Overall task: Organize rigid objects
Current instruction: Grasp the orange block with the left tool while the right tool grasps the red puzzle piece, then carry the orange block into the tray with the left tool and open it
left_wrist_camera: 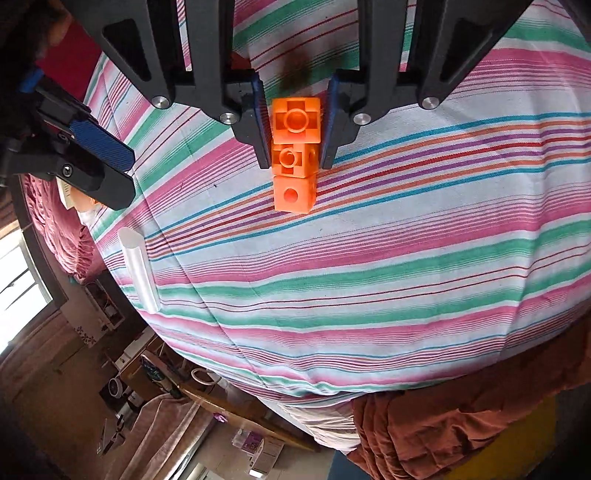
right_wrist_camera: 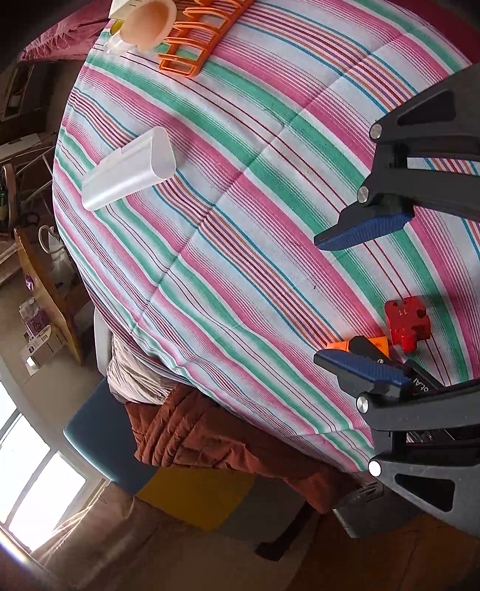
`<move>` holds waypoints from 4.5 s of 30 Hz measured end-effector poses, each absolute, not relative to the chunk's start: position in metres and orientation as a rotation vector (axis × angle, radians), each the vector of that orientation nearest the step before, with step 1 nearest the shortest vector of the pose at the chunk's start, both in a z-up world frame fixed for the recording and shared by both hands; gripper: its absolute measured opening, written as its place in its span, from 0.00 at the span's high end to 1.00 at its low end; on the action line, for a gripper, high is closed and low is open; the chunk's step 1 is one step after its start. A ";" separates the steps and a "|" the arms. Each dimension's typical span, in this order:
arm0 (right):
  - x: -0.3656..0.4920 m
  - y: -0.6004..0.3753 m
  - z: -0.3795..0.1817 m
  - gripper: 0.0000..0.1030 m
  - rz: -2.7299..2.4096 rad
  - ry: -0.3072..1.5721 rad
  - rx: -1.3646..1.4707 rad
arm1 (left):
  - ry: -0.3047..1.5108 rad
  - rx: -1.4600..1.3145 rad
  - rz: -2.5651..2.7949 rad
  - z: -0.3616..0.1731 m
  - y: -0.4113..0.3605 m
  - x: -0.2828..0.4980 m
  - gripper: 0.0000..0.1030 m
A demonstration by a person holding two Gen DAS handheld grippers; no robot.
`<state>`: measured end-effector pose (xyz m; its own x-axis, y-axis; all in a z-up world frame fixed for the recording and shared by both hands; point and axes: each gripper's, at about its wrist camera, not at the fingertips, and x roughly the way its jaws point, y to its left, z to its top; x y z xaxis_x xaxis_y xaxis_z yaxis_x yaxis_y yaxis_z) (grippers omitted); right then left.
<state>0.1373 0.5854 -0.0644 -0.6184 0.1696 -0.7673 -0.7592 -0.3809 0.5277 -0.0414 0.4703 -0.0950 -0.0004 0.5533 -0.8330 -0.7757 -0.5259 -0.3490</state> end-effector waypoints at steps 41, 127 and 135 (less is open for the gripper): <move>0.062 0.525 -0.094 0.47 2.256 0.884 -1.385 | 0.234 -1.124 1.989 -0.097 0.283 0.003 0.76; 0.031 0.458 -0.106 0.69 2.310 0.075 -1.468 | 0.022 -1.261 2.289 -0.071 0.078 -0.051 0.62; 0.030 0.454 -0.105 0.69 2.299 0.038 -1.460 | 0.034 -1.188 2.421 -0.051 0.064 -0.039 0.55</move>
<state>0.0301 0.4539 -0.1053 -0.3642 0.3278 -0.8717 -0.3565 -0.9138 -0.1947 -0.0391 0.0644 -0.0511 -0.5337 0.3757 -0.7576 -0.3970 -0.9024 -0.1678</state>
